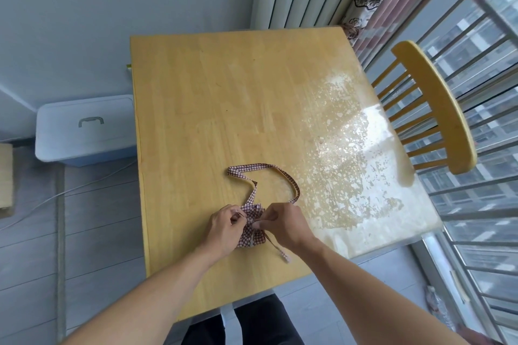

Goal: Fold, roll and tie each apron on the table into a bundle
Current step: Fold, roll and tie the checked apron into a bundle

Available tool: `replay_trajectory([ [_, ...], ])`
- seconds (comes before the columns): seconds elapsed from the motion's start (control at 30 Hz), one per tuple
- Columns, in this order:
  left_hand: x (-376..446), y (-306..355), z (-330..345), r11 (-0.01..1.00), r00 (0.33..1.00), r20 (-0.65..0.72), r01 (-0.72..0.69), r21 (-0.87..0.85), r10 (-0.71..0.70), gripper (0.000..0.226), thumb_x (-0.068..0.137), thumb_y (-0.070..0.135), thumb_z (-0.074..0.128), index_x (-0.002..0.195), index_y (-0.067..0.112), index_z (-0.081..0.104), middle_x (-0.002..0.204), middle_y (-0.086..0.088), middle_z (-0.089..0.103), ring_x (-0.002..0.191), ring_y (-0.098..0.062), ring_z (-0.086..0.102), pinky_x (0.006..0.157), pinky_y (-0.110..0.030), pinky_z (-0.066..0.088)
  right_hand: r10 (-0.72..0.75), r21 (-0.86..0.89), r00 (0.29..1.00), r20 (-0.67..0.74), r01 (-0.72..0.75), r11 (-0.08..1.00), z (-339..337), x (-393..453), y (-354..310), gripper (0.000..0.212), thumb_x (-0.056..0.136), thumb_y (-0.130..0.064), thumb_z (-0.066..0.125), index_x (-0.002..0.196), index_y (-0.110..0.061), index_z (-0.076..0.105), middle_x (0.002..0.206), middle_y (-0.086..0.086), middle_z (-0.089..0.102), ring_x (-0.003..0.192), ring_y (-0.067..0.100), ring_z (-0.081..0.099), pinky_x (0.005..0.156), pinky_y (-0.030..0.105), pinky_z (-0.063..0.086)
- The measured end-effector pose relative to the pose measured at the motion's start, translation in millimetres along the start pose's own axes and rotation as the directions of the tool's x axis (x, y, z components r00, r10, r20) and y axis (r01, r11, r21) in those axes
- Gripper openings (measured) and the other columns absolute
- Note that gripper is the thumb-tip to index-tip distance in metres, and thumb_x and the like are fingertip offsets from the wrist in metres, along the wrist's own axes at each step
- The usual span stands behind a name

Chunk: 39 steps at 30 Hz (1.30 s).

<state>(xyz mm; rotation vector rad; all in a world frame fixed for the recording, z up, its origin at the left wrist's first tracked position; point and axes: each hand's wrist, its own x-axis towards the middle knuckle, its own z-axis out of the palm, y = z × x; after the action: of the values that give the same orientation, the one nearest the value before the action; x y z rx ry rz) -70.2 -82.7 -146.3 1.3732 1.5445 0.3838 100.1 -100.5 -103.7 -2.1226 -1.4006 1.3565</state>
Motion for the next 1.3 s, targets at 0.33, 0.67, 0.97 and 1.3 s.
replay_trajectory([
  [0.33,-6,10,3,1.0,0.999,-0.022,-0.027,-0.016,0.027,0.008,0.087,0.002,0.063,0.089,0.002,0.071,0.096,-0.004,0.068,0.091,-0.022,0.064,0.081,-0.024,0.048,-0.007,0.16,1.0,0.018,0.004,0.987,-6,-22,7,0.048,0.092,-0.058,0.063,0.068,-0.02,0.047,0.072,-0.001,0.067,0.075,0.019,0.065,0.078,0.042,0.052],
  [0.67,-6,5,-1,0.998,0.996,-0.064,0.053,-0.043,-0.056,0.012,0.091,0.011,0.064,0.091,0.009,0.076,0.088,0.003,0.069,0.075,-0.002,0.057,0.063,-0.002,0.037,0.31,0.742,0.944,0.111,-0.287,0.606,-12,-7,23,0.019,0.103,-0.016,0.055,0.097,-0.006,0.071,0.105,0.008,0.078,0.1,0.023,0.074,0.081,0.035,0.056],
  [0.97,5,9,-5,0.736,0.942,0.109,0.318,-0.597,-0.318,0.022,0.098,-0.003,0.048,0.08,0.001,0.061,0.091,-0.016,0.075,0.09,-0.025,0.071,0.087,-0.033,0.057,0.597,0.906,0.683,0.42,-0.275,-0.323,12,-7,22,0.012,0.101,0.006,0.052,0.094,0.011,0.061,0.087,0.022,0.06,0.043,0.034,0.067,0.05,0.036,0.06],
  [1.3,-3,14,7,0.992,0.985,0.163,0.07,-0.103,-0.053,0.021,0.101,0.023,0.06,0.084,0.011,0.065,0.081,0.005,0.076,0.069,0.002,0.06,0.062,-0.017,0.039,0.315,0.695,0.948,0.043,-0.255,0.672,4,-27,30,0.018,0.087,-0.008,0.079,0.097,0.004,0.072,0.093,0.015,0.076,0.089,0.026,0.075,0.086,0.034,0.061],
])
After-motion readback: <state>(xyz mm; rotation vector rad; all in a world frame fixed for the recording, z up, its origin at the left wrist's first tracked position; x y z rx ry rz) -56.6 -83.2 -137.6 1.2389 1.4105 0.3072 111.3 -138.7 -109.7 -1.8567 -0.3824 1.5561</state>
